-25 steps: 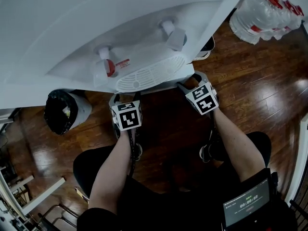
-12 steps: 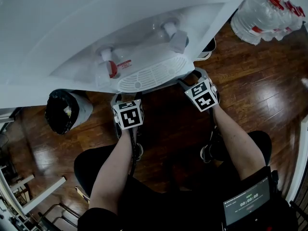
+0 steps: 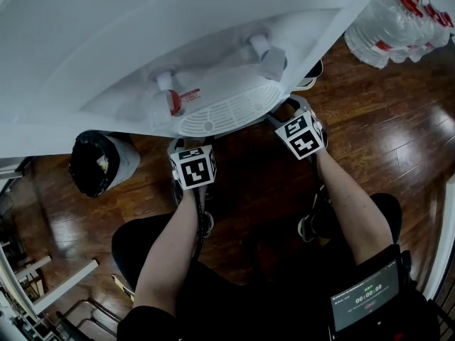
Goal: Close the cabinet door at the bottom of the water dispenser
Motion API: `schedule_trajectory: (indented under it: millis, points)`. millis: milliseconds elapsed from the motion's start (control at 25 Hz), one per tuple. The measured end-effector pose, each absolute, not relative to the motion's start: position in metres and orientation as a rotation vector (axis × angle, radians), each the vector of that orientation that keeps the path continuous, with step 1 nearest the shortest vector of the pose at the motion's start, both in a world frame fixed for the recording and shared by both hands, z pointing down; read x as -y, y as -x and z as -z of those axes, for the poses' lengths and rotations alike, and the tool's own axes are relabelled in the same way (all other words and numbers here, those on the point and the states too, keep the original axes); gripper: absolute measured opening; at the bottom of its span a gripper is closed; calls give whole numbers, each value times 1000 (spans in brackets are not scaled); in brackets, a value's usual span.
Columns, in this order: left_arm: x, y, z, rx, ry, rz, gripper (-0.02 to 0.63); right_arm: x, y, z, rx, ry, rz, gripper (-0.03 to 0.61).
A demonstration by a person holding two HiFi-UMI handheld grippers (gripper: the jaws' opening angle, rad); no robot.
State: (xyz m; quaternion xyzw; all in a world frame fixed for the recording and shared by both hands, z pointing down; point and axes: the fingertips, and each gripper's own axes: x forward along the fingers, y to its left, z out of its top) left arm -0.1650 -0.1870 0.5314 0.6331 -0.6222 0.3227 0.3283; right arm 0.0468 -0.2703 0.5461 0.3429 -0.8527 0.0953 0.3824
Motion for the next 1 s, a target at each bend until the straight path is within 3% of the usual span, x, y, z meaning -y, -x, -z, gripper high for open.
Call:
schedule_trajectory:
  millis: [360, 480, 560, 1000]
  points:
    - [188, 163, -531, 1608, -1615, -792, 359, 273, -50, -548, 2129, -856, -253, 273]
    - [181, 159, -528, 1581, -1590, -741, 359, 262, -59, -547, 2099, -902, -351, 250]
    - [173, 156, -526, 1569, -1587, -733, 359, 251, -63, -543, 2107, -919, -396, 198]
    - [137, 79, -461, 1475, -1861, -594, 351, 194, -61, -459, 2294, -1133, -518, 143]
